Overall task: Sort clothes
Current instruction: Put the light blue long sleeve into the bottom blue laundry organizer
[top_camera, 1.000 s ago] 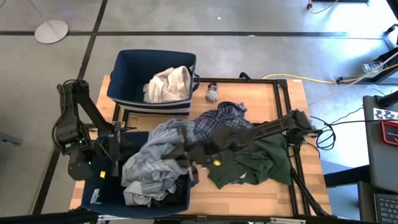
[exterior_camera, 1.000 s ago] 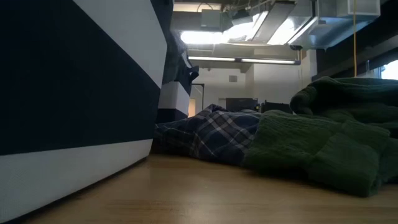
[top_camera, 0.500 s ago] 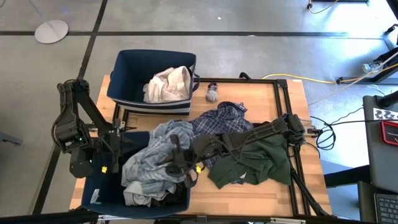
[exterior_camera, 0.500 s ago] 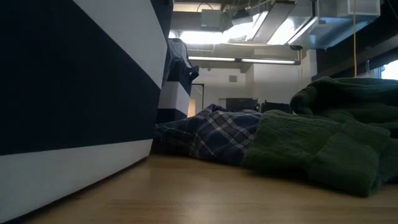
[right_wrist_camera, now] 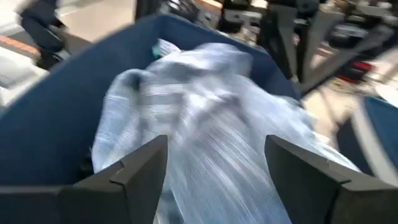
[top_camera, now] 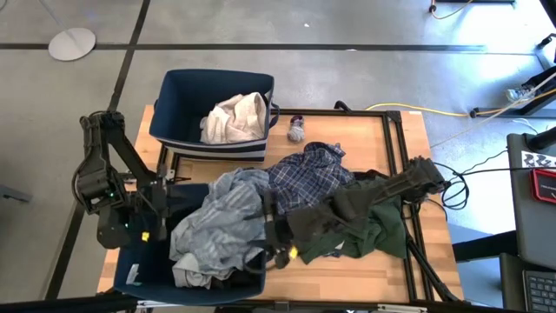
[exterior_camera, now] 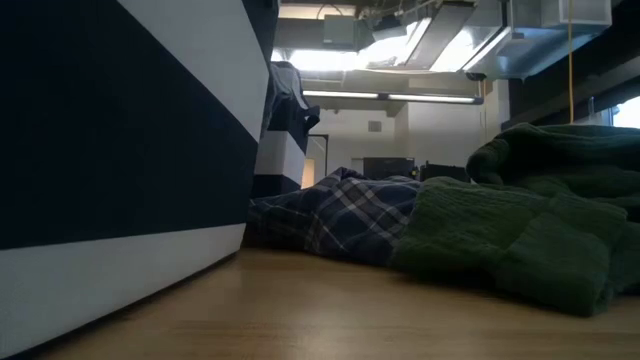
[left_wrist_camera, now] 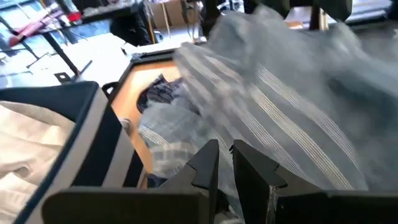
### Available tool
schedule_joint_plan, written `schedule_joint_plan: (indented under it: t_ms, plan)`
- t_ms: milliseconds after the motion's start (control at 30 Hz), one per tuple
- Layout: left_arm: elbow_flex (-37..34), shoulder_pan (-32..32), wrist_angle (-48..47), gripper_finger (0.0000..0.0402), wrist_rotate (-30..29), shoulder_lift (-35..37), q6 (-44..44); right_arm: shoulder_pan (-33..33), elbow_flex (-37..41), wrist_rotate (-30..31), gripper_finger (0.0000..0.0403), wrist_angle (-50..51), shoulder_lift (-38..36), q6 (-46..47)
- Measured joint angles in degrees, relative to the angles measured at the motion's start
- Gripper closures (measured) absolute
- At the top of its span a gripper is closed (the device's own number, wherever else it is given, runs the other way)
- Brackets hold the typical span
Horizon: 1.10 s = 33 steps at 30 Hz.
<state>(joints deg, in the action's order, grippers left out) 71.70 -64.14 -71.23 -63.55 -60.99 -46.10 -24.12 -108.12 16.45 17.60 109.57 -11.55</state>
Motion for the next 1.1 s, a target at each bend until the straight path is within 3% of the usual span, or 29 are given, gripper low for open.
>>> schedule_joint_plan:
  t_ms: [200,333,500,667,900,1100]
  plan:
    - [0.0,0.1,3.7,0.0361,-8.1,-1.5,0.8,-5.1,0.0,16.2,0.0136,9.6,-3.9,2.7]
    - [0.0,1.8,12.3,0.0361,-7.9,-4.9,8.4,-8.4,0.0,26.3,0.0138,18.0,-5.4,8.1]
    - [0.0,7.2,26.5,0.0361,3.5,-9.5,20.8,-10.5,0.0,36.3,0.0139,31.6,-6.0,18.4]
    - [0.0,14.4,34.0,0.0361,17.6,-13.8,26.9,-9.8,0.1,38.0,0.0139,46.7,-6.0,31.1]
    - [0.0,21.0,29.8,0.0361,30.9,-20.4,23.5,-9.2,1.5,41.4,0.0139,59.1,-6.0,46.1]
    - [0.1,21.4,19.0,0.0361,32.0,-26.7,15.8,-9.0,7.2,42.0,0.0139,59.0,-5.9,49.6]
